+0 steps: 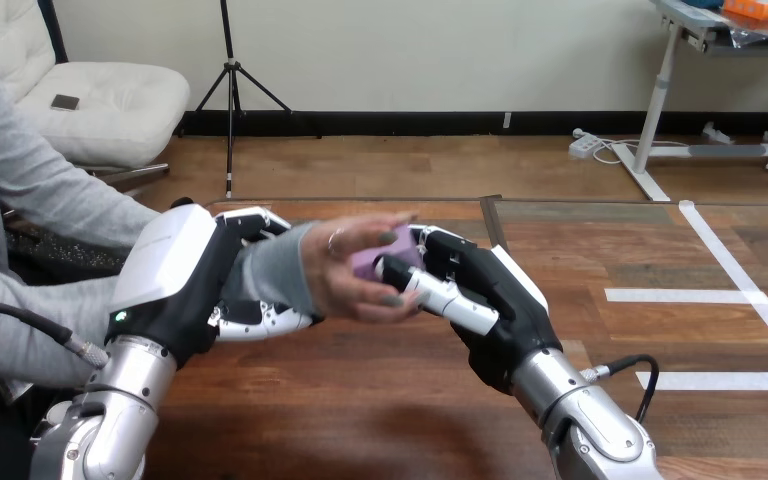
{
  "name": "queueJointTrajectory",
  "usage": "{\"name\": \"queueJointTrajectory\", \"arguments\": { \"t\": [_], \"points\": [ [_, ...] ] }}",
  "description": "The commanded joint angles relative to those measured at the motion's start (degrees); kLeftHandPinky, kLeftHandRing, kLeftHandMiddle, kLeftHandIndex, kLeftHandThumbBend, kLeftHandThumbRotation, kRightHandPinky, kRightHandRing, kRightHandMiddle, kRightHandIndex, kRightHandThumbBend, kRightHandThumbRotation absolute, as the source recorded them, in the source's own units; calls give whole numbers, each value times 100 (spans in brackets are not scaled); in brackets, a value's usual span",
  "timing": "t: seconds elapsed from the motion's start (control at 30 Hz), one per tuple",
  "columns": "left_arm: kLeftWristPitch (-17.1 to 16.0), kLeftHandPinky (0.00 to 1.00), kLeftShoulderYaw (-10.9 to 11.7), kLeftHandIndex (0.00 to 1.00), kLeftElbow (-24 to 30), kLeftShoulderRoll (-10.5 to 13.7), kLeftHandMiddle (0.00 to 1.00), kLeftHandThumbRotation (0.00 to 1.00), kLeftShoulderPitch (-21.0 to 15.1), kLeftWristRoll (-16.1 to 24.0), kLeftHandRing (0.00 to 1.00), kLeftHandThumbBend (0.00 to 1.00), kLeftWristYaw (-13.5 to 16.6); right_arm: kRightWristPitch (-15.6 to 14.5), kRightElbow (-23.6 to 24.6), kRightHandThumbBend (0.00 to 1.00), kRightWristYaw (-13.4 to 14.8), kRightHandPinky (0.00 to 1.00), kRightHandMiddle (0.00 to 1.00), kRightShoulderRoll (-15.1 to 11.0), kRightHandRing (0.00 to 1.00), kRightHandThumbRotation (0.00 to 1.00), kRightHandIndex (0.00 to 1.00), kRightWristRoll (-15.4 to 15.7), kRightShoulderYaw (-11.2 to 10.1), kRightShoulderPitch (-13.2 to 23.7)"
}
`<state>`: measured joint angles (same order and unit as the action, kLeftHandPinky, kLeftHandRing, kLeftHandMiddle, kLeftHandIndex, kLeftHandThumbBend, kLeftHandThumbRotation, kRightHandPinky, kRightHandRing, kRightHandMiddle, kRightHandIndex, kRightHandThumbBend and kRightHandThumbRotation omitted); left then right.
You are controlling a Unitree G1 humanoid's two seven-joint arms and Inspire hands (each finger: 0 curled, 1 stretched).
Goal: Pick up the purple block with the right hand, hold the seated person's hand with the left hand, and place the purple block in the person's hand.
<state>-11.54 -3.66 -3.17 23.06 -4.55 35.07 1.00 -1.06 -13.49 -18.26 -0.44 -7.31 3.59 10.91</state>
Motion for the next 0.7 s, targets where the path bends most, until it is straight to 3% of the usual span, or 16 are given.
{"name": "queueJointTrajectory", "arguments": {
  "t": [0.0, 0.3, 0.67],
  "points": [
    [-222, 47, -27, 64, 422, 91, 65, 43, -172, -47, 59, 76, 75, 31, 347, 81, -20, 55, 74, -91, 67, 60, 77, -79, -90, 110],
    [-332, 50, 39, 66, 558, 103, 67, 43, 31, -260, 63, 75, 32, 96, 245, 84, -137, 57, 76, -224, 69, 70, 79, -92, -171, 63],
    [-545, 54, 168, 70, 683, 84, 72, 47, 305, -1005, 67, 73, -254, 155, 250, 82, -277, 58, 77, -351, 71, 78, 80, -243, -282, -90]
  ]
}}
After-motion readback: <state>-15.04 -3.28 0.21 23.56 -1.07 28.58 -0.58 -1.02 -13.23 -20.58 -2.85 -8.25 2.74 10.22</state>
